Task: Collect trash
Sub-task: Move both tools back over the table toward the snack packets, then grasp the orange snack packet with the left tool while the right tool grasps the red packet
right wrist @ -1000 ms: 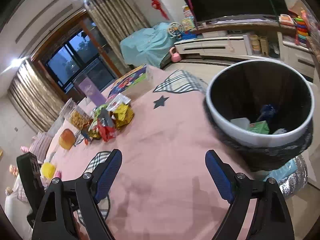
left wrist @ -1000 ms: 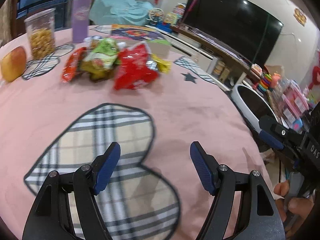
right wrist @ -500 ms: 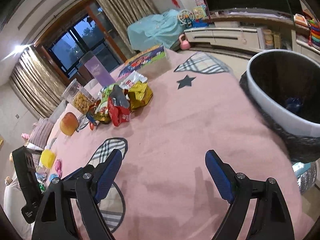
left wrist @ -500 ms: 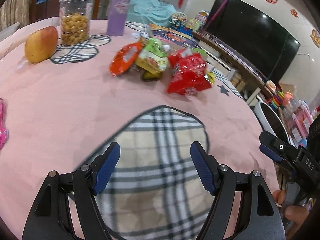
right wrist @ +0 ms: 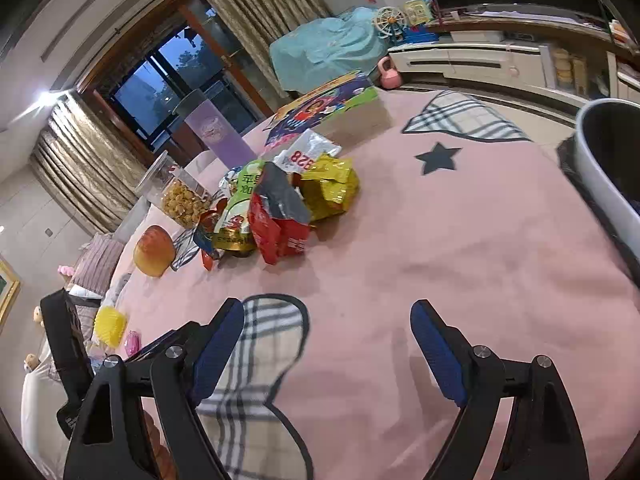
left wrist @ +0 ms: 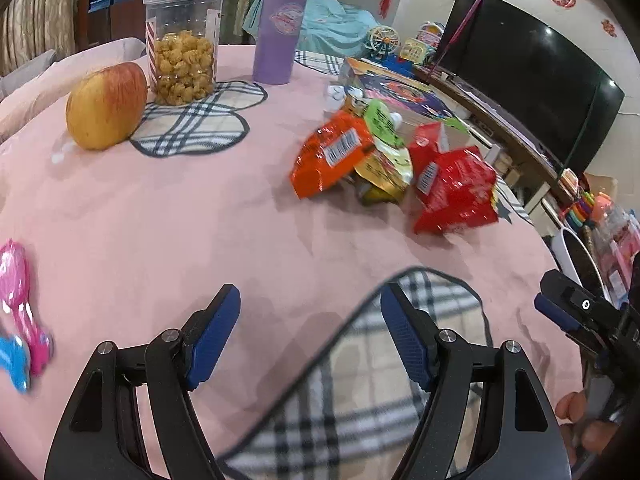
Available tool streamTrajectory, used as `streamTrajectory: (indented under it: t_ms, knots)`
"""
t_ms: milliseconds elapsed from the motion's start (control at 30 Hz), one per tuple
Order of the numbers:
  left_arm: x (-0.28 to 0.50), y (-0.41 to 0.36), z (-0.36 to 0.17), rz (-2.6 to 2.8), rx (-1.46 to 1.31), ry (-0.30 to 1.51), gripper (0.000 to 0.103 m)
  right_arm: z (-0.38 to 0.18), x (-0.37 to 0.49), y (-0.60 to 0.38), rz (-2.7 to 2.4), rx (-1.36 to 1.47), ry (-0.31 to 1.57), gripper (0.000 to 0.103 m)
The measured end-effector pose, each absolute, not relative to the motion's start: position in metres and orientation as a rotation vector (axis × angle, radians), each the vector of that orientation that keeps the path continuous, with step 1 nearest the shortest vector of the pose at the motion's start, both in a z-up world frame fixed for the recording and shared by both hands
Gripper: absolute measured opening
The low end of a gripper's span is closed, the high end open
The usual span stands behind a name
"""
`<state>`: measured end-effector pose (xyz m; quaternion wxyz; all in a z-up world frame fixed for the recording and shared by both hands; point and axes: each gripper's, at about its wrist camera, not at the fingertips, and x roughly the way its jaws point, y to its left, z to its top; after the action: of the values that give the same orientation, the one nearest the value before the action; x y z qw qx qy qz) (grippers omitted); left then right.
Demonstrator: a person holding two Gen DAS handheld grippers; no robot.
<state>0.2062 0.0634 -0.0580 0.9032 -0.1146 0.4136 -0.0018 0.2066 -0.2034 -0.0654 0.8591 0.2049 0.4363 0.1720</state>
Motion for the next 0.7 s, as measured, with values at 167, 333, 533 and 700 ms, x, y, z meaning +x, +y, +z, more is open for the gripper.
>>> streamTrajectory:
  t_ms: [167, 333, 533, 700]
  knots:
    - [0.226, 0.068, -0.056, -0.01, -0.202, 0.846, 0.074, -0.067, 0.222, -0.192, 0.372, 0.446, 0.917, 0.087]
    - [0.25, 0.067, -0.057, -0.032, -0.148, 0.842, 0.074, -0.069, 0.237, -0.184, 0.374, 0.464, 0.915, 0.087]
    - [0.273, 0.073, -0.057, -0.072, -0.137, 0.827, 0.074, -0.077, 0.256, -0.172, 0.38, 0.49, 0.931, 0.086]
    - [0.288, 0.075, -0.058, -0.12, -0.149, 0.811, 0.074, -0.085, 0.267, -0.165, 0.38, 0.515, 0.942, 0.086]
